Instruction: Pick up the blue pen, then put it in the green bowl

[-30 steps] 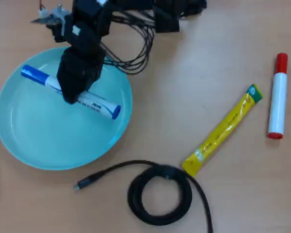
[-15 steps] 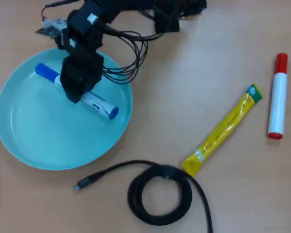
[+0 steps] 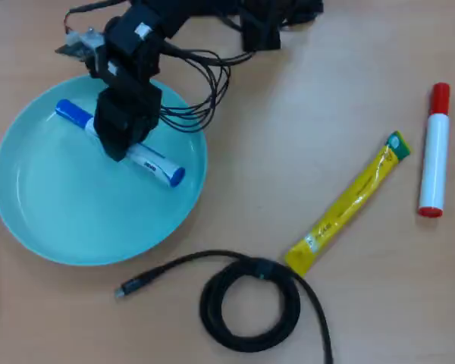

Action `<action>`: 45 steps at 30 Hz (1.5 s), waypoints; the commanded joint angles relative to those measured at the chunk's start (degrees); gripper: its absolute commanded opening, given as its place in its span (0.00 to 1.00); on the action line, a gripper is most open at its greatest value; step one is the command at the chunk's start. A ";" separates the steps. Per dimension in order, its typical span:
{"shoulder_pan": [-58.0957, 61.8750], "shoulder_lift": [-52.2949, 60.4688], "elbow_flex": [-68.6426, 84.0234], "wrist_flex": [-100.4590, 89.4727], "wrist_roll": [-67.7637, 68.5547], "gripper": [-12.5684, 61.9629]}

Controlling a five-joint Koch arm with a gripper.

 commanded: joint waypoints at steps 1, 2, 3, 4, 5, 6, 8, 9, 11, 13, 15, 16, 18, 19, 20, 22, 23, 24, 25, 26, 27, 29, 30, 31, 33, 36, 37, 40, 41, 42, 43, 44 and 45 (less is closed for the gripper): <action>0.18 0.35 -2.46 -3.69 0.44 0.10; 0.09 0.44 -2.11 -3.96 0.44 0.10; 0.18 0.35 -1.93 -3.96 0.44 0.12; 0.35 0.35 -1.93 -3.96 0.44 0.13; 0.44 0.35 -1.85 -3.96 0.44 0.16; 0.53 0.35 -1.58 -3.96 0.35 0.20; 0.62 0.35 -1.23 -3.87 0.35 0.31; 0.62 0.35 -1.14 -3.96 0.35 0.37; 0.62 0.26 -1.14 -3.69 0.44 0.48; 0.62 0.35 -0.97 -3.60 0.44 0.56; 0.62 0.35 -0.53 -3.78 0.44 0.62; 0.62 0.35 -0.44 -3.78 0.44 0.64; 0.70 0.35 -0.26 -3.87 0.44 0.67; 0.70 0.35 -0.09 -3.96 0.44 0.68; 0.70 0.35 0.00 -3.96 0.44 0.69; 0.62 0.35 0.00 -3.96 0.53 0.75; 0.62 0.35 0.09 -3.96 0.53 0.79; 0.44 0.35 0.18 -3.96 0.53 0.83; 0.18 0.44 0.09 -3.96 0.62 0.88; -0.09 0.62 -0.53 -3.96 1.05 0.92; -0.62 0.88 -1.05 -3.96 1.58 0.95; -2.81 0.88 -3.08 -3.87 2.20 0.94; -4.22 0.88 -4.22 -3.69 2.29 0.94; -5.63 0.88 -4.83 -3.52 2.11 0.94; -8.00 1.05 -5.80 -3.87 2.02 0.94; -12.04 1.32 -7.38 -3.69 2.02 0.94; -13.54 1.76 -8.00 -3.69 2.02 0.94; -18.63 6.86 -8.17 -3.60 2.02 0.94; -20.30 9.32 -7.65 -3.34 2.02 0.94; -21.62 11.25 -6.68 -3.34 2.02 0.94; -22.85 13.27 -5.27 -3.34 2.02 0.94; -23.99 15.47 -3.69 -3.34 2.11 0.94; -24.96 17.75 -1.93 -3.34 2.20 0.94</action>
